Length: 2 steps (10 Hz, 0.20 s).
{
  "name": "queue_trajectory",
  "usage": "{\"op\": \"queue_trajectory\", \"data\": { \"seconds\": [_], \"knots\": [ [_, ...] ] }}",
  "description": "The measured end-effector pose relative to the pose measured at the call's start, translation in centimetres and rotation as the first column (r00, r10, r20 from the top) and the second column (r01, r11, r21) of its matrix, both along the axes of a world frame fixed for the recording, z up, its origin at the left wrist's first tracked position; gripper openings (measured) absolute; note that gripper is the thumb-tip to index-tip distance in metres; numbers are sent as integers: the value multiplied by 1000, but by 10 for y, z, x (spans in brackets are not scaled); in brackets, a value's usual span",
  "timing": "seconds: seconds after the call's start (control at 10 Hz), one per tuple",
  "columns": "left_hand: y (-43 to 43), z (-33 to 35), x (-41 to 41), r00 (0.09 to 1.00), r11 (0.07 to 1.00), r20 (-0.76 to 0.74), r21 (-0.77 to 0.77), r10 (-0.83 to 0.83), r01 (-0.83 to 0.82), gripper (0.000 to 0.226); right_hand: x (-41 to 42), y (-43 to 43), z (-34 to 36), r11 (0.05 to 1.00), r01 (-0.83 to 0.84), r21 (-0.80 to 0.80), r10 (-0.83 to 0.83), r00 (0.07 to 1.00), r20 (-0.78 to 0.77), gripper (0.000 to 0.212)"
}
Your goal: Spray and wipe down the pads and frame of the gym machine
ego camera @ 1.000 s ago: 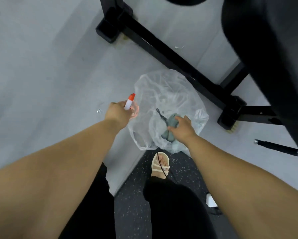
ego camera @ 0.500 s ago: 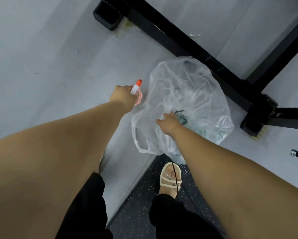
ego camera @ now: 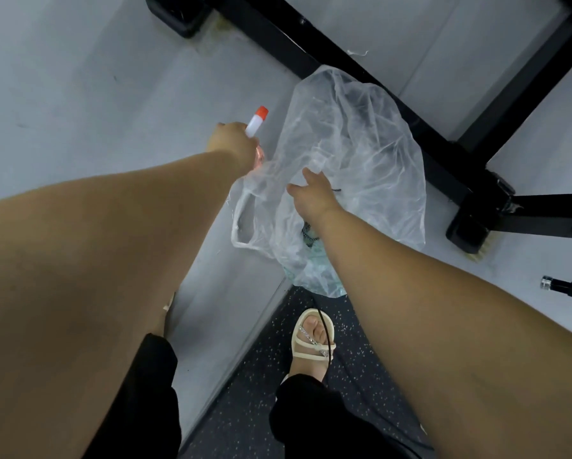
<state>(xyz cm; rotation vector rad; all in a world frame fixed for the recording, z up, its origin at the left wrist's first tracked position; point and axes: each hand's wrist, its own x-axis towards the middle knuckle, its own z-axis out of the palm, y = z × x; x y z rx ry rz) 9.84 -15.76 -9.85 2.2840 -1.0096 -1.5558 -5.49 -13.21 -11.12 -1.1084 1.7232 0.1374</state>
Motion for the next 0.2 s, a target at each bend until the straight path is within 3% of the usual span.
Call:
{"op": "queue_trajectory", "data": {
  "seconds": [0.1,0.2],
  "knots": [
    [-1,21,-5,999,999,-33,40,35,-34,36,1,1,5,1000,26,-8,-26,999,27,55],
    [-2,30,-4,999,999,-11,30,-34,35,36,3,3,18,999,36,-33,-36,999,25,52]
  ]
}}
